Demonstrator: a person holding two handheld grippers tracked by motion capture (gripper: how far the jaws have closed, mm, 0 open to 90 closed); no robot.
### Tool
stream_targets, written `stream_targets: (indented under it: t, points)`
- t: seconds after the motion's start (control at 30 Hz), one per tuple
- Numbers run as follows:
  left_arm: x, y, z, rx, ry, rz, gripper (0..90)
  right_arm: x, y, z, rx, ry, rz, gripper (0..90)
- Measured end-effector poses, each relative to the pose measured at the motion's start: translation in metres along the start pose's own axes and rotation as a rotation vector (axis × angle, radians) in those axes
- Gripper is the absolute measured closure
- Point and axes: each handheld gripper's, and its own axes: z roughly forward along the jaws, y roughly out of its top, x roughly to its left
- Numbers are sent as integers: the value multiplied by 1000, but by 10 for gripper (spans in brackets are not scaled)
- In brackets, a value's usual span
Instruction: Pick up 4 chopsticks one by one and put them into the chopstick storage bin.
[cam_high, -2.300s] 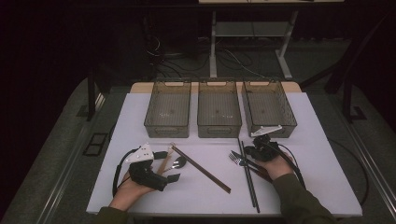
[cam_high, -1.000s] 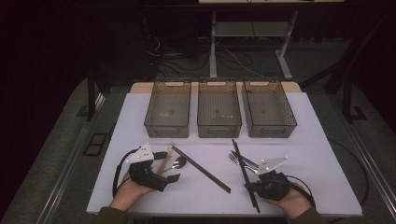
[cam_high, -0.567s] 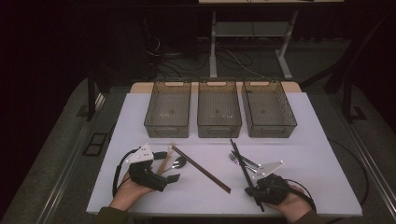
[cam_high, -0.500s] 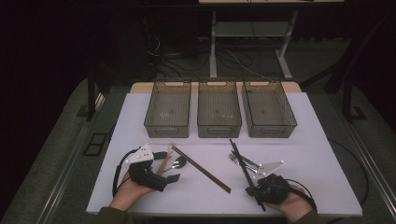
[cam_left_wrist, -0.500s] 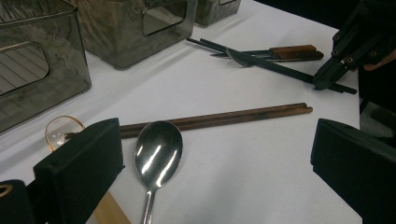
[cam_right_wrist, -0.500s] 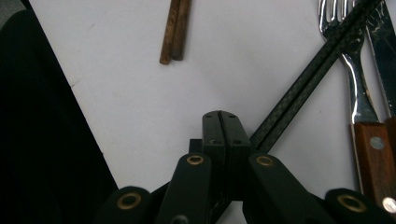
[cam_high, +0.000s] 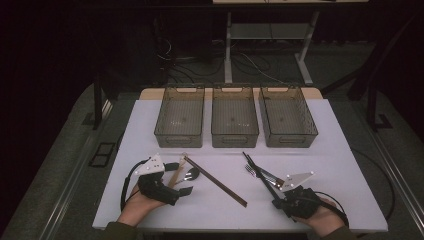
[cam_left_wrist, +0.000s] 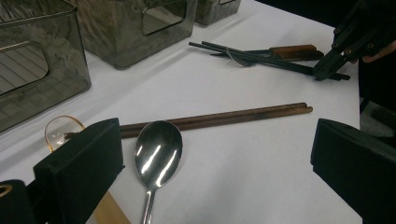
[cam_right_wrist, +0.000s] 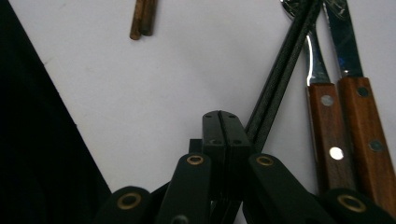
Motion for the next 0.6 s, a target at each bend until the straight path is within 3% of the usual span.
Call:
stream_targets:
  t: [0.43,0.6]
  points:
    - [-1,0,1,7,2,8,15,-8,-8,-6,-4,1,30,894]
    - [0,0,1,6,2,7,15,-10,-6,-13,-61,16,47,860]
